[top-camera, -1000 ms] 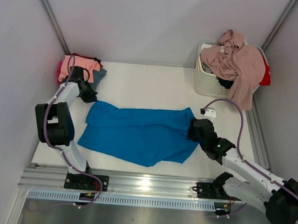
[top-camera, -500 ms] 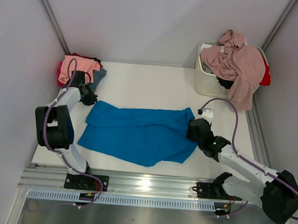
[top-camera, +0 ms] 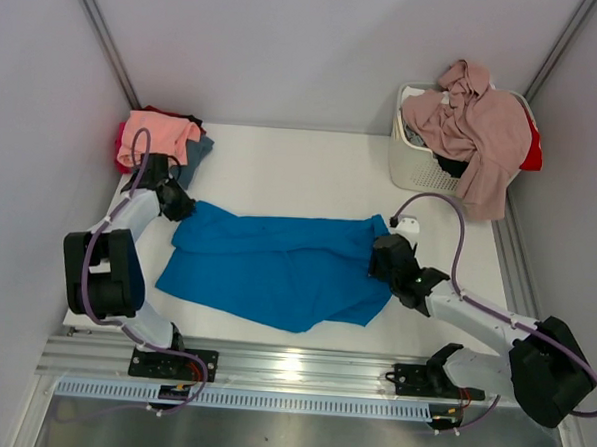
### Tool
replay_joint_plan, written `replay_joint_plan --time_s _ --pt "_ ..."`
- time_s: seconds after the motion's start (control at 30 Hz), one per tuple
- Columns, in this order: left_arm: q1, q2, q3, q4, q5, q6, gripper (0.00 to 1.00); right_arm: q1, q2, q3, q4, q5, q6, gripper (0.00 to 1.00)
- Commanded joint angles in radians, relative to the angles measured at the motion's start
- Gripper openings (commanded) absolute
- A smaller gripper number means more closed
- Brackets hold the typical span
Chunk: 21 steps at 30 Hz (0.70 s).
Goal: Fold and stack the t-shirts
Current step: Fold the flattened tshirt in 1/3 of the way
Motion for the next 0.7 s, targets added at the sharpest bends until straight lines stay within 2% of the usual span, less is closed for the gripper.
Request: replay_joint_plan --time_s 0.0,0.33,0.43,0.53,0.67 --pt "-0.01 -0.074 -0.038 0.035 0.03 -0.027 0.21 0.005 0.027 0.0 0.09 0.034 -0.013 0.56" --pt "-0.024 -0.175 -0.1 0.07 0.073 -0.053 0.21 -0.01 0.119 -0.005 0.146 0.059 -0.005 0.55" --pt "-0.022 -0.203 -0.118 0.081 0.087 -0.055 0.21 -0.057 0.108 -0.043 0.233 -0.005 0.009 0.55" --pt "-0.022 -0.22 -0.132 0.096 0.096 -0.058 0.21 -0.133 0.057 -0.109 0.314 -0.15 0.028 0.53" --pt "-0.025 -0.228 -0.14 0.103 0.097 -0.059 0.21 -0.156 -0.007 -0.132 0.321 -0.173 0.025 0.54"
